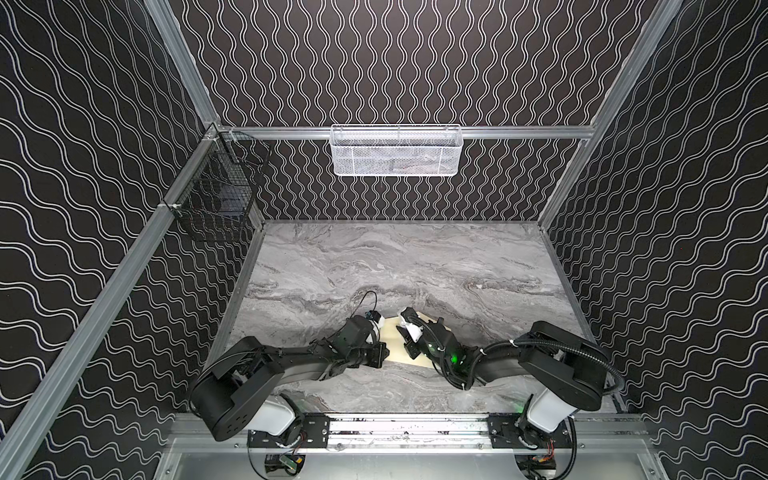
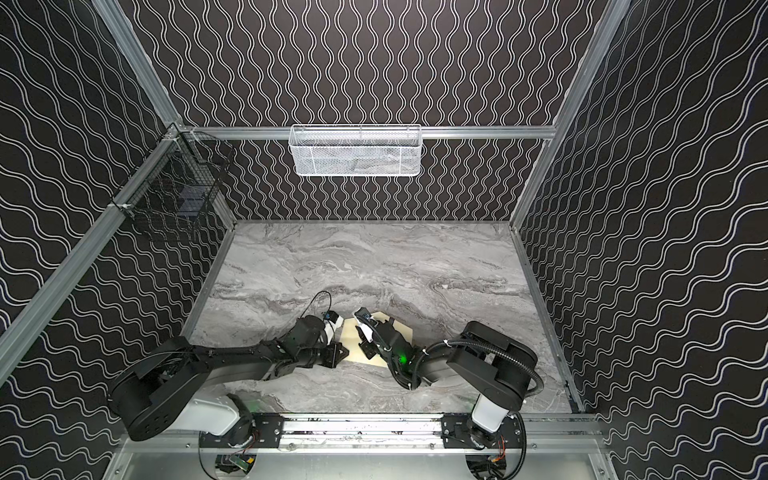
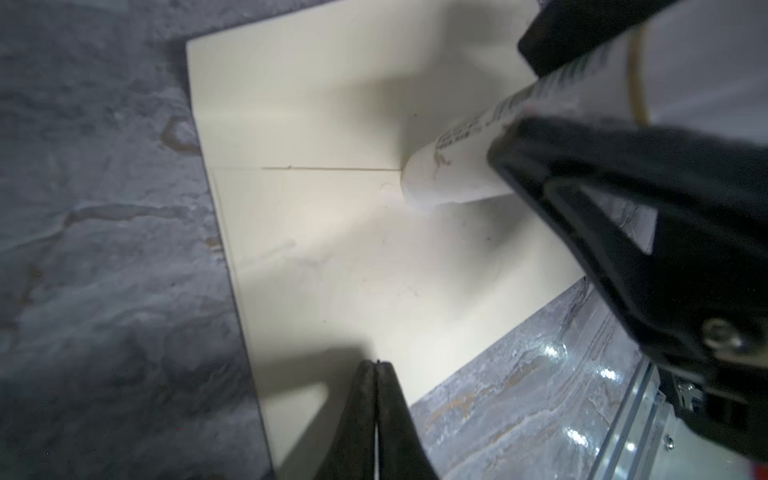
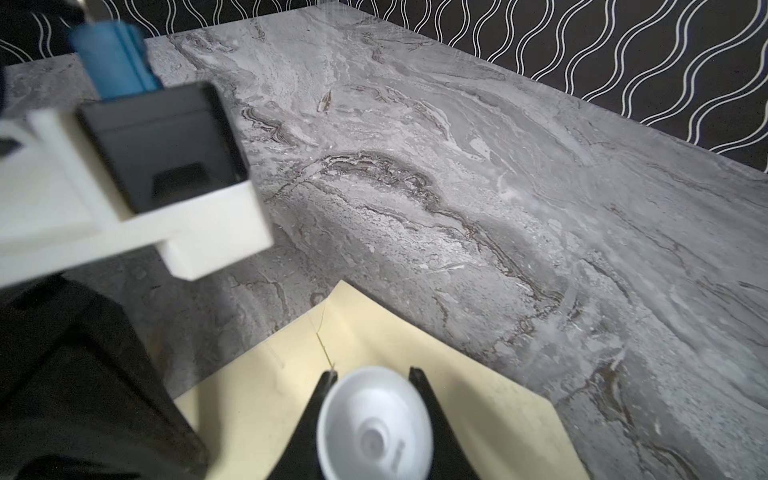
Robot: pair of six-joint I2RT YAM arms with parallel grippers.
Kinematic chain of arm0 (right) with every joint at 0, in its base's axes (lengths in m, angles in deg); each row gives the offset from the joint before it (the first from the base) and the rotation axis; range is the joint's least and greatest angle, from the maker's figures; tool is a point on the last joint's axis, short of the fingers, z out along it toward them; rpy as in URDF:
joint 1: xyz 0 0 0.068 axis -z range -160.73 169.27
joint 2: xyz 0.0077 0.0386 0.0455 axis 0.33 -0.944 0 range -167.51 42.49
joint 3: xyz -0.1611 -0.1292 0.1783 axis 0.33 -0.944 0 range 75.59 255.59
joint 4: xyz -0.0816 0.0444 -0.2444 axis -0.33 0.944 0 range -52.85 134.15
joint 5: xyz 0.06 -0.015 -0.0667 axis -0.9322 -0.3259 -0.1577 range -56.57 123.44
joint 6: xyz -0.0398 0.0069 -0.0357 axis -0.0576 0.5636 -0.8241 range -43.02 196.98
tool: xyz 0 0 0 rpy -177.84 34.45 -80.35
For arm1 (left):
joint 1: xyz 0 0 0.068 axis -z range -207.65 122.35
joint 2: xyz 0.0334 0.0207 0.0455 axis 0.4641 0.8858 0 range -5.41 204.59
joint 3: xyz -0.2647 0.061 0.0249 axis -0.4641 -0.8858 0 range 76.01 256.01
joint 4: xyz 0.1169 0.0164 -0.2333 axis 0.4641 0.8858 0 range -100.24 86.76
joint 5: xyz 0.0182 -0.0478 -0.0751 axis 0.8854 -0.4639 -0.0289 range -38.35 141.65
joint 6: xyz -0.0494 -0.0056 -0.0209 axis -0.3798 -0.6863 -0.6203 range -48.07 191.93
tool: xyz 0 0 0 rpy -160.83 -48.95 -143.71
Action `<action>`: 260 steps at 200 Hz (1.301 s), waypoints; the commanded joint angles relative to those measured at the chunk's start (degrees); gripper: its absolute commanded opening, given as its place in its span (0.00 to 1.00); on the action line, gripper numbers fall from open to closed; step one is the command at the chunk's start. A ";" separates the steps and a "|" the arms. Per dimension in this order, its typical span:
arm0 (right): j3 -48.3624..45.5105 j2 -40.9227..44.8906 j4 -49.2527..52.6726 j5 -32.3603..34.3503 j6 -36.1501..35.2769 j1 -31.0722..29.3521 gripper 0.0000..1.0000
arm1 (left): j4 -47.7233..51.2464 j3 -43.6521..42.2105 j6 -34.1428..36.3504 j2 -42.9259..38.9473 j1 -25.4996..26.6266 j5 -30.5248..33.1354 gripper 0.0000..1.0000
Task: Place the letter into the envelope and seal it
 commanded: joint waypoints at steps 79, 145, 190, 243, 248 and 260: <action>0.01 5.49 1.34 -3.69 2.15 0.79 0.00 | 4.95 2.01 1.03 -2.81 0.09 1.12 0.24; 1.05 4.79 -0.85 -7.37 4.46 1.22 0.00 | 5.50 3.30 2.53 -3.26 0.09 0.24 0.20; 1.28 2.42 -5.03 -9.41 3.96 1.74 0.00 | 5.17 1.75 2.42 -1.84 0.09 0.42 0.16; 2.60 0.79 -8.70 -10.83 4.78 0.85 0.00 | 10.36 -0.75 1.25 -9.56 0.08 2.26 0.17; 2.72 0.53 -8.91 -11.03 4.91 0.53 0.00 | 10.16 -1.05 0.97 -10.03 0.09 2.37 0.17; 3.11 -0.43 -9.67 -11.27 5.08 -0.39 0.00 | 9.20 -1.68 0.53 -10.33 0.09 2.15 0.17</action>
